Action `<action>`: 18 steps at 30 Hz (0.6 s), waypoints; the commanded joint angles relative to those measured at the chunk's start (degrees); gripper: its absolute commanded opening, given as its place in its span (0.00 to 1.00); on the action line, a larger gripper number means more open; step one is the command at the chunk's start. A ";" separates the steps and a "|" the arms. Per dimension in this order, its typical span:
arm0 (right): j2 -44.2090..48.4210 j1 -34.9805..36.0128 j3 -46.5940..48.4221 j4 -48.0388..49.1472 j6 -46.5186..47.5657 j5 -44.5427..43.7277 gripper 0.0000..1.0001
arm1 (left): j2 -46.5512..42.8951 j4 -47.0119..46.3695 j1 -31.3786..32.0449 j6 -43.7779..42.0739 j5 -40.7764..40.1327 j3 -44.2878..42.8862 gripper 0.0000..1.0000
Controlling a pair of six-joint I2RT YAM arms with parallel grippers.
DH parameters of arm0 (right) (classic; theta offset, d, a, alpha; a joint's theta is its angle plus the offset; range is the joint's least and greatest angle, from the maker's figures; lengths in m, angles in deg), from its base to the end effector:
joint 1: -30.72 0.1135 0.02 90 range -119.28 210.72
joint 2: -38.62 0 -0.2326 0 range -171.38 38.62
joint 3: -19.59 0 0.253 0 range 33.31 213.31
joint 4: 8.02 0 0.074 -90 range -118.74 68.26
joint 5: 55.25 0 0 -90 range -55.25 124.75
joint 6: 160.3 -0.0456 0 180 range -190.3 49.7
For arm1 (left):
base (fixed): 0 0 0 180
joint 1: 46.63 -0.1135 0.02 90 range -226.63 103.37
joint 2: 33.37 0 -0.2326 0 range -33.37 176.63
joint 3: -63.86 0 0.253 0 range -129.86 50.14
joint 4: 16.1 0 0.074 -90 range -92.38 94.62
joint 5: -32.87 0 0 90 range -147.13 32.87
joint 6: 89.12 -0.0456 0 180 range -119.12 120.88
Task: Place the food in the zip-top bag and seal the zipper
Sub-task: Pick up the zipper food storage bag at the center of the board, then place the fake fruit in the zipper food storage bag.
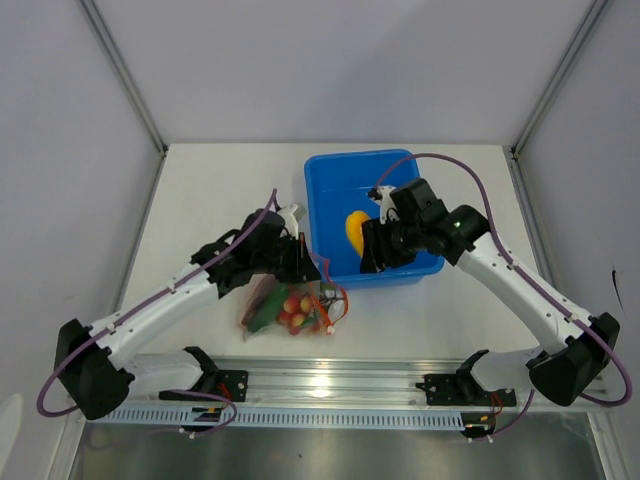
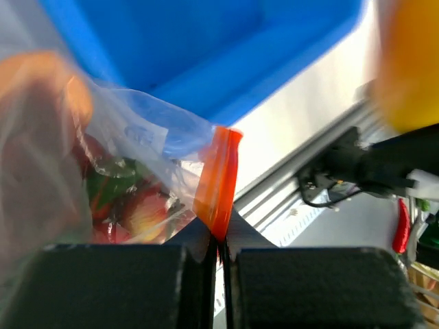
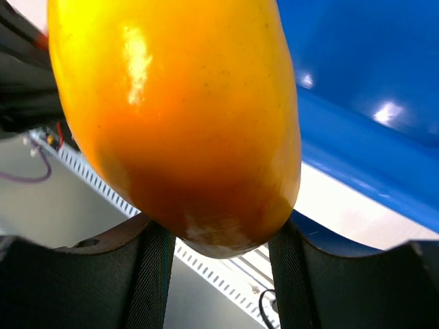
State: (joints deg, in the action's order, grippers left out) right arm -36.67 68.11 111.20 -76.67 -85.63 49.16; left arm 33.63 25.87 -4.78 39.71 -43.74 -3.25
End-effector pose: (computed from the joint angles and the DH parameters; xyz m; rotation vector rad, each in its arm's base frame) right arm 0.2124 0.1766 0.3160 -0.6022 2.5086 0.6823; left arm 0.1943 -0.1882 0.2491 0.1955 2.4777 -0.9398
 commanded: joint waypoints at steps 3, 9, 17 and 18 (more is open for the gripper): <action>1.55 4.71 0.86 1.15 0.30 0.09 0.00 | -4.86 4.79 -1.94 -5.43 4.80 -10.07 0.00; 1.98 8.31 1.04 -1.05 1.27 1.67 0.00 | -6.01 5.33 -7.56 -6.13 10.33 -11.56 0.00; -0.38 15.86 2.53 -7.19 3.82 2.03 0.00 | -4.69 4.36 -10.82 -6.92 17.81 -11.56 0.01; -0.82 16.40 2.62 -7.64 3.82 1.24 0.00 | -4.43 4.18 -10.82 -7.01 18.16 -11.57 0.01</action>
State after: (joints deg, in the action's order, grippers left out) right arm -36.76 82.49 111.44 -81.16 -83.53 50.34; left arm 29.11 33.34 -15.10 34.33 -30.34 -11.81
